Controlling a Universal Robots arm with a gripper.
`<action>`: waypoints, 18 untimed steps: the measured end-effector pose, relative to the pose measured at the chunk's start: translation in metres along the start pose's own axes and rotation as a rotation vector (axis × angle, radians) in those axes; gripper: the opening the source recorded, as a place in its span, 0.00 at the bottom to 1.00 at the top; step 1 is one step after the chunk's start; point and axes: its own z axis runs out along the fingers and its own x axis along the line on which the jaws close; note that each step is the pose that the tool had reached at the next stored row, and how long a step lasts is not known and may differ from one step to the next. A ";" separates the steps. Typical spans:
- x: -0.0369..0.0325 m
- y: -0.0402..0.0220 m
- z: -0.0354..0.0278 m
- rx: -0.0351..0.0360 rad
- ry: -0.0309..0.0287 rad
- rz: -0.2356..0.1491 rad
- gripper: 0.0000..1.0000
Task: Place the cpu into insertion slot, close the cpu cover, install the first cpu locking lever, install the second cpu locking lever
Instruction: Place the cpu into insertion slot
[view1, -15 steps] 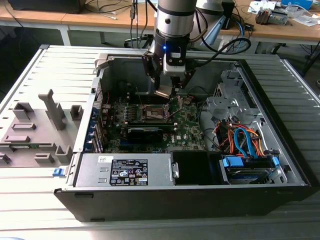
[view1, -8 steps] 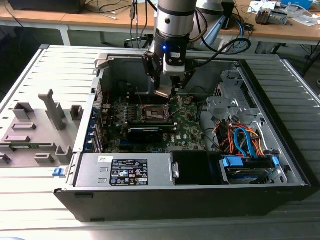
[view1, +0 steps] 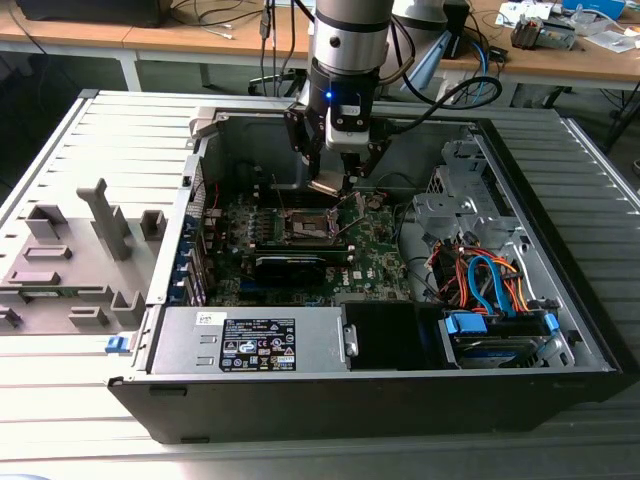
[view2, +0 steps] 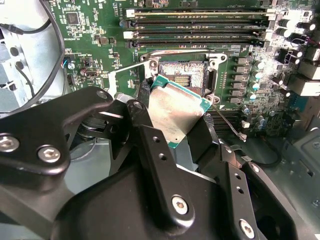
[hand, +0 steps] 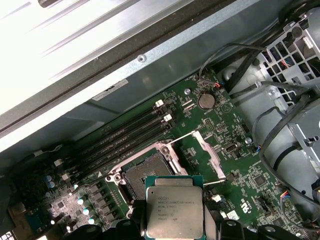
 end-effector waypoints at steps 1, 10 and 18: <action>0.0000 0.0000 0.0000 0.0000 0.0000 0.001 0.55; 0.0000 0.0000 0.0000 -0.0001 0.0000 0.009 0.55; 0.0000 0.0000 0.0000 -0.0003 0.0000 0.018 0.55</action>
